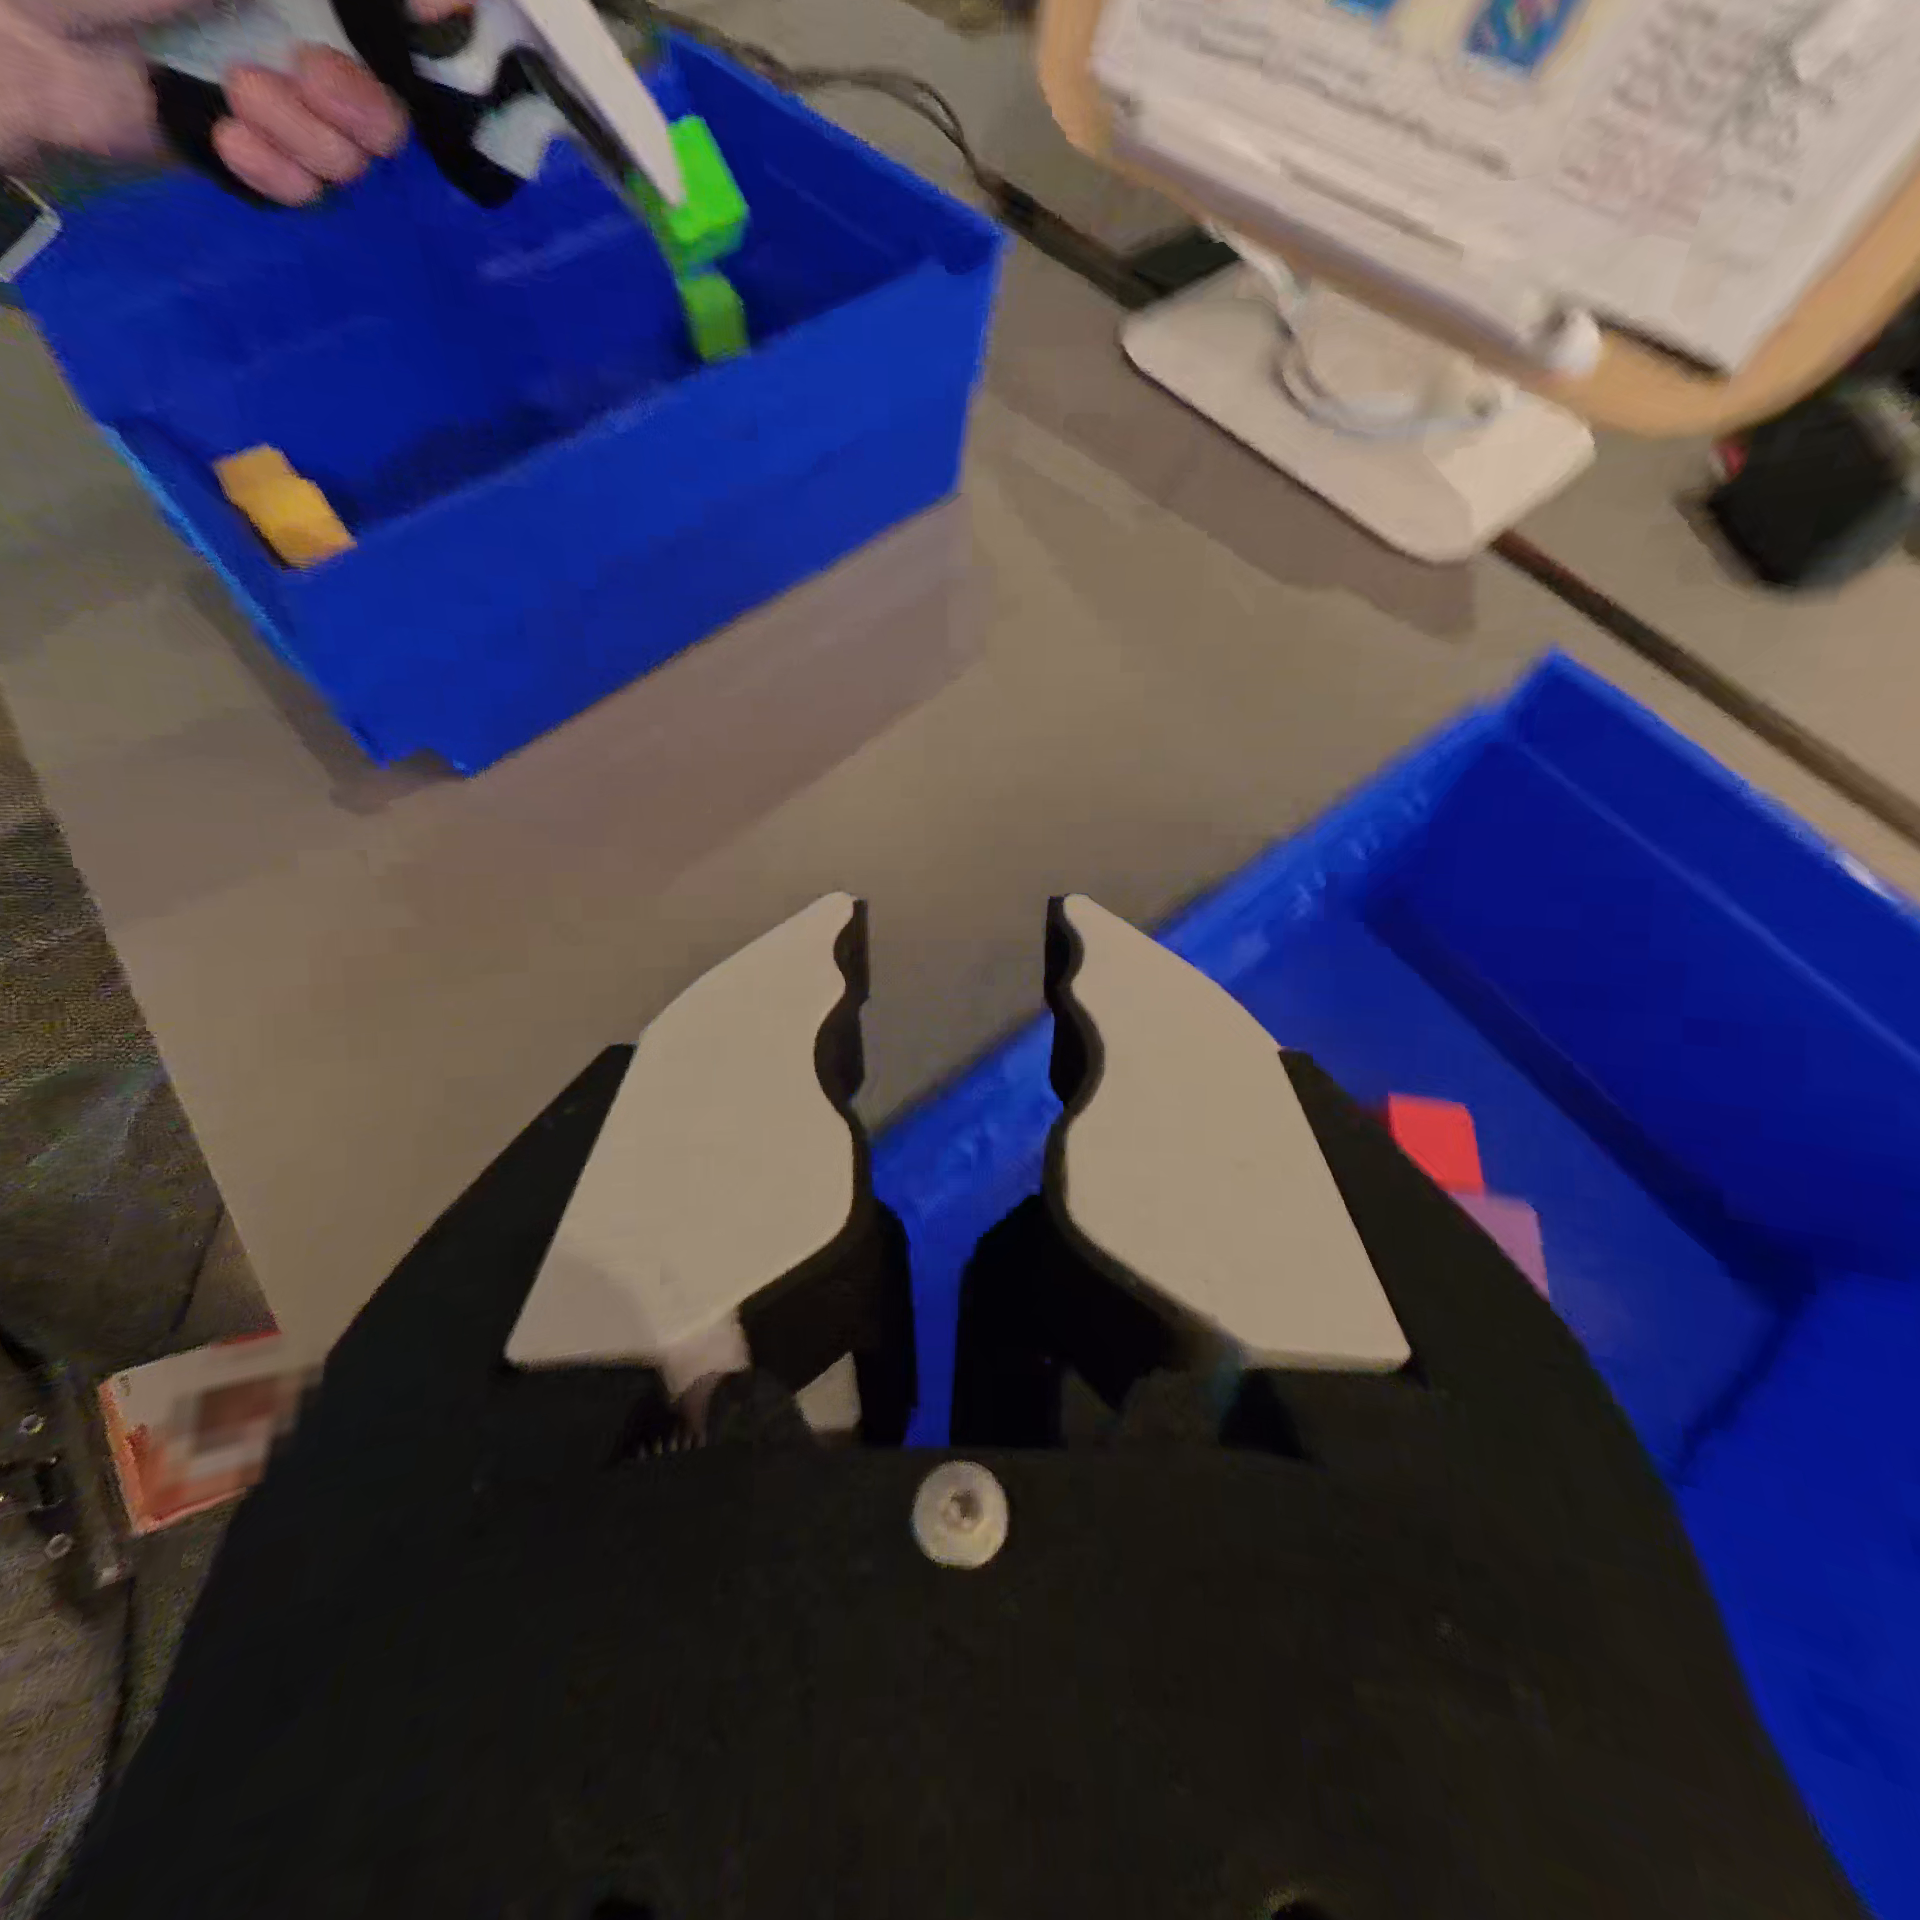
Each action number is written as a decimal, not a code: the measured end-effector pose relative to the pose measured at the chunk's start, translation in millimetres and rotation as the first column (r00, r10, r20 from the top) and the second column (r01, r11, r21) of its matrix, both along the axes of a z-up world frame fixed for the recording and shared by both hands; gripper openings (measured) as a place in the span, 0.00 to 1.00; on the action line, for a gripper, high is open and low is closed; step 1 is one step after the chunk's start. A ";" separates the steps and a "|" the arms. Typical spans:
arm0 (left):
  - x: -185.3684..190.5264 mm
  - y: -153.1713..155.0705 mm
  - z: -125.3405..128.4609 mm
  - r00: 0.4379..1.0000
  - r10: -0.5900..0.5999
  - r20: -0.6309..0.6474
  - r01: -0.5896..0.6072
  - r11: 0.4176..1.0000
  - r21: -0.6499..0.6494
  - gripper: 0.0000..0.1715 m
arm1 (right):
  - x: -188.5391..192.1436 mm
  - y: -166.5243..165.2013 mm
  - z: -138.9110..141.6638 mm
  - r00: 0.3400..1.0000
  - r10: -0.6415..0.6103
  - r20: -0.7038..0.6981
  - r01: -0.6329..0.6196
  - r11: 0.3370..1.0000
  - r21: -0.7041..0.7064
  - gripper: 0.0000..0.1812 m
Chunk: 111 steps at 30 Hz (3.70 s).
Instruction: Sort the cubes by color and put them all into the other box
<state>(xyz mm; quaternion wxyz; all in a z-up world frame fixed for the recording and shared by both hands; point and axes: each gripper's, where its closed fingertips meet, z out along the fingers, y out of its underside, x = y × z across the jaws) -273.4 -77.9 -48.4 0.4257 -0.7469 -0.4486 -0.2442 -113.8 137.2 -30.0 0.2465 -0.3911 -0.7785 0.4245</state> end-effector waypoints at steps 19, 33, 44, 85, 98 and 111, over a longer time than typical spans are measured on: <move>193.9 88.3 74.9 0.846 -0.532 -0.040 0.480 0.725 0.494 0.17 | 5.2 -145.9 58.0 0.858 0.272 -0.436 -0.190 0.956 0.223 0.16; 160.0 42.6 107.3 0.914 -0.233 -0.333 0.350 0.867 0.356 0.30 | 14.4 87.8 2.8 0.986 -0.144 0.085 0.100 0.913 0.396 0.16; 148.5 26.0 110.4 0.918 -0.181 -0.354 0.312 0.879 0.360 0.30 | 20.7 182.6 -78.5 0.701 -0.635 0.326 0.508 0.764 0.396 0.16; -52.8 -4.8 -51.3 0.906 -0.052 -0.420 -0.182 0.848 -0.498 0.36 | 31.9 92.4 51.6 0.853 -0.517 -0.071 0.520 0.853 0.035 0.20; -78.1 10.3 -110.8 0.926 -0.099 -0.365 -0.146 0.796 -0.588 0.22 | 25.6 84.7 46.2 0.879 -0.472 -0.070 0.474 0.880 0.026 0.19; 31.7 37.1 50.0 0.957 -0.068 -0.283 0.111 0.984 0.138 0.17 | 16.4 -9.6 45.1 0.967 -0.027 -0.252 0.065 0.987 0.144 0.20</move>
